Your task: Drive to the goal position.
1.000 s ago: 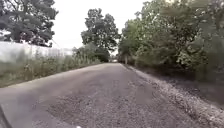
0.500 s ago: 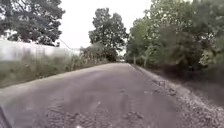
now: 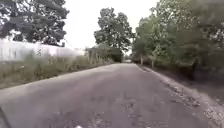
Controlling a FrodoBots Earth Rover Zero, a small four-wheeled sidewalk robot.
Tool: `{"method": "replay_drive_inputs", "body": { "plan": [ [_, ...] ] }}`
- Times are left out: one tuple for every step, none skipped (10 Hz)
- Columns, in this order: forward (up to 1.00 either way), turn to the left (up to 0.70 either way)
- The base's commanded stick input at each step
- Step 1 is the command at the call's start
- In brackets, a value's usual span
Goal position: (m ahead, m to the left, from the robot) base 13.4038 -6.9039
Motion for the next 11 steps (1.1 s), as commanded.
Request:
{"method": "replay_drive_inputs", "body": {
  "plan": [
    [1.00, -0.13],
    [1.00, -0.13],
    [1.00, -0.12],
    [1.00, -0.11],
    [1.00, -0.11],
    [1.00, -0.11],
    [1.00, -0.11],
    [1.00, -0.11],
    [1.00, -0.09],
    [1.00, -0.06],
    [1.00, -0.04]
  ]
}}
